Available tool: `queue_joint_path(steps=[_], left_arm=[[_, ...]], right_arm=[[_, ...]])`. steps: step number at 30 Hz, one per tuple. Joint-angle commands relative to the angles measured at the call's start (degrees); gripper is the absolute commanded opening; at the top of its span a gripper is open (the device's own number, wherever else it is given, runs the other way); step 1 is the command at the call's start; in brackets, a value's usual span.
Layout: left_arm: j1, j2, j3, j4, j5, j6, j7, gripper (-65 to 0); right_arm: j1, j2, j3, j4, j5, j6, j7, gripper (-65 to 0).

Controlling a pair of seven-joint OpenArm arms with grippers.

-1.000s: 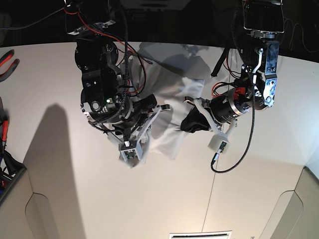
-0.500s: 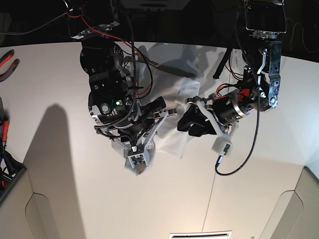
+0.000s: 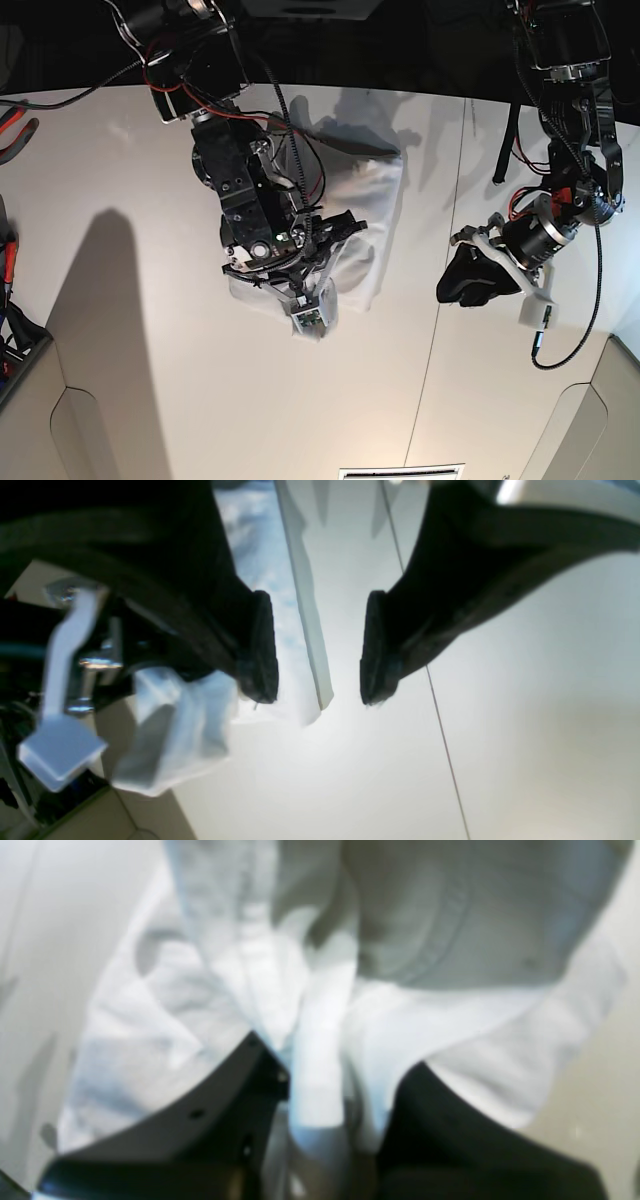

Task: Layout the t-shirt on the table in an organized manner, then fold the t-shirt properly
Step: 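Grasp the bundle with both grippers and fold it over again, then regrasp the bundle with both grippers and compress it into a square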

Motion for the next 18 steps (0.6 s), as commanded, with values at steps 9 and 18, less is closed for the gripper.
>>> queue_joint_path(steps=[9,18], left_arm=[[-0.9,-0.37,-0.09,1.07,-1.66,-0.22,-1.05,-34.5],[-0.9,-0.37,-0.09,1.07,-1.64,-0.22,-1.05,-34.5]], right_arm=[[1.79,-0.42,-2.93,0.46,-1.33,2.29,-0.2,-44.8],[1.77,-0.42,-2.93,7.37,0.33,3.56,-3.89,-42.9]])
